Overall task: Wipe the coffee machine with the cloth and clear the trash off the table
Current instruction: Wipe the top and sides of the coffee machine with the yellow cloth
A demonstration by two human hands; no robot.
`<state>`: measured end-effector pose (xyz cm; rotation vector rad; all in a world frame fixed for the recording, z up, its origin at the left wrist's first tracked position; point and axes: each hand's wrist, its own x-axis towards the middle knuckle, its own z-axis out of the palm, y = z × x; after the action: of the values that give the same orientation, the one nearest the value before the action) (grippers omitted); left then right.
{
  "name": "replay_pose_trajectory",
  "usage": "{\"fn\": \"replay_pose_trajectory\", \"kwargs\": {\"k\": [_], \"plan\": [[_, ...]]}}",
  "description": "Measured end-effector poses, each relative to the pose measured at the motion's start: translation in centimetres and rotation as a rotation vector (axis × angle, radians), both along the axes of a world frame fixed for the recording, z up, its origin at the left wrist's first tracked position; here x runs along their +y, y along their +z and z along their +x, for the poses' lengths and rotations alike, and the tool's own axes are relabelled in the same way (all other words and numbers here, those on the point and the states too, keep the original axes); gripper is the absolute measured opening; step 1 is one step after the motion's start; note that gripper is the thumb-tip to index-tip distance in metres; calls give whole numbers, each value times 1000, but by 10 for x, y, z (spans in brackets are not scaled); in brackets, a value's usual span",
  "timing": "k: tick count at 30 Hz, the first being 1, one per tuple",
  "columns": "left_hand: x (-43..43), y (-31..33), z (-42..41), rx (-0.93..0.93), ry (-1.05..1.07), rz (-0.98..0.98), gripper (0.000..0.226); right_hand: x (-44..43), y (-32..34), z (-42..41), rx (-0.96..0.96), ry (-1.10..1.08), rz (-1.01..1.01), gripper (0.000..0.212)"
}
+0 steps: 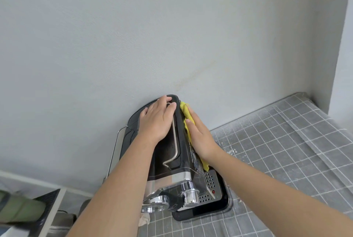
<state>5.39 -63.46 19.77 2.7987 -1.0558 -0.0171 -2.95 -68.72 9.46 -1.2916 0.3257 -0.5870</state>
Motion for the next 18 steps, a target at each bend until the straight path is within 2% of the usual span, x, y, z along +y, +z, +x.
{"fn": "replay_pose_trajectory", "kwargs": {"k": [2,6,10,14,18], "plan": [[0,1,0,-5,-7,-1,39,1,-1,2,17,-44,-63,48],[1,-2,2,-12,-30,-21,39,26,-13,-25,-128,-29,-92,50],[0,-4,4,-13,-36,-28,39,19,-13,-17,-164,-22,-129,44],[-1,-3,2,-20,-32,-21,39,-14,-13,23,-56,48,72,44],[0,-2,1,-14,-25,-23,39,-1,-27,5,37,41,89,45]]}}
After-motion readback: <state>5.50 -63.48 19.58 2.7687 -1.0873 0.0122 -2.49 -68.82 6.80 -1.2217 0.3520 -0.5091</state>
